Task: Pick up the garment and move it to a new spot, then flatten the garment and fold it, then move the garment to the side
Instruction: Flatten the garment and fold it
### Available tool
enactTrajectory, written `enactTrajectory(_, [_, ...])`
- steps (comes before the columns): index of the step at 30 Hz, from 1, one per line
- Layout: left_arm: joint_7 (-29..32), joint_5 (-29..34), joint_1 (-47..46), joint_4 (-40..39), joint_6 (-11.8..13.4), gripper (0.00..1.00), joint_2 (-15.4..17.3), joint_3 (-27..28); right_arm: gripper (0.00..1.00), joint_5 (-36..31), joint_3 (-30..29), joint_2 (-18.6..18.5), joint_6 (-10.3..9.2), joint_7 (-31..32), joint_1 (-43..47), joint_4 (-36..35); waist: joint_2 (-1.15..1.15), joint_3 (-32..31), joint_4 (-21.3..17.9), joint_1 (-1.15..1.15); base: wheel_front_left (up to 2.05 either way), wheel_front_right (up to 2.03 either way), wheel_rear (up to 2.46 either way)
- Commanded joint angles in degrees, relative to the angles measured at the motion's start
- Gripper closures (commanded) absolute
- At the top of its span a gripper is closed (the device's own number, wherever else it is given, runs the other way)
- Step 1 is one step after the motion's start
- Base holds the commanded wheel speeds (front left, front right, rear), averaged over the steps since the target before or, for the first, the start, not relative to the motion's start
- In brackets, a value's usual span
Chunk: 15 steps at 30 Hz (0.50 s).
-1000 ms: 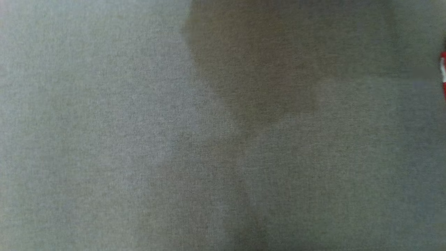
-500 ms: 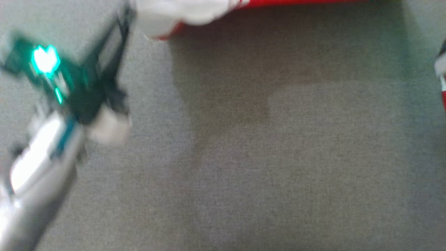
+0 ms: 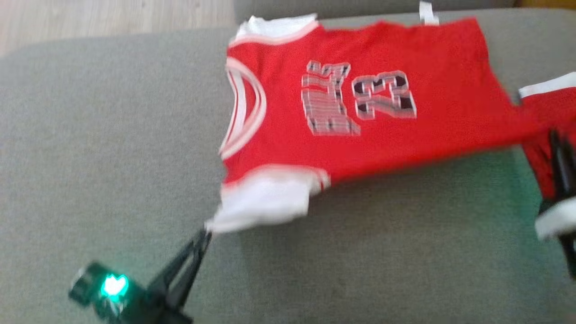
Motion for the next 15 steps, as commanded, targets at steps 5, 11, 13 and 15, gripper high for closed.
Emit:
enactTrajectory(5, [1.9, -2.6, 5.0, -3.8, 1.4, 1.00, 3.5, 1.0, 1.00, -1.4, -1.9, -0.4, 0.39, -0.3, 10.3, -5.8, 0.00, -2.1, -1.4, 0.02, 0.00, 0.00, 0.00])
enactTrajectory(11, [3.9, -3.0, 3.7, -4.6, 0.7, 1.00, 5.1, 1.5, 1.00, -2.4, -4.7, 1.2, 0.39, 1.2, 13.5, -8.8, 0.00, -1.9, -1.9, 0.02, 0.00, 0.00, 0.00])
enactTrajectory(13, [4.2, -3.0, 0.7, -3.9, 0.1, 1.00, 4.7, 2.3, 1.00, -2.7, -5.7, 2.3, 0.39, 2.3, 12.8, -8.9, 0.00, -1.2, -1.8, 0.02, 0.00, 0.00, 0.00])
enactTrajectory(15, [4.5, -2.7, -3.1, -2.2, -0.8, 1.00, 4.0, 2.9, 1.00, -3.2, -6.2, 3.2, 0.39, 3.1, 11.5, -8.7, 0.00, -0.3, -1.8, 0.02, 0.00, 0.00, 0.00])
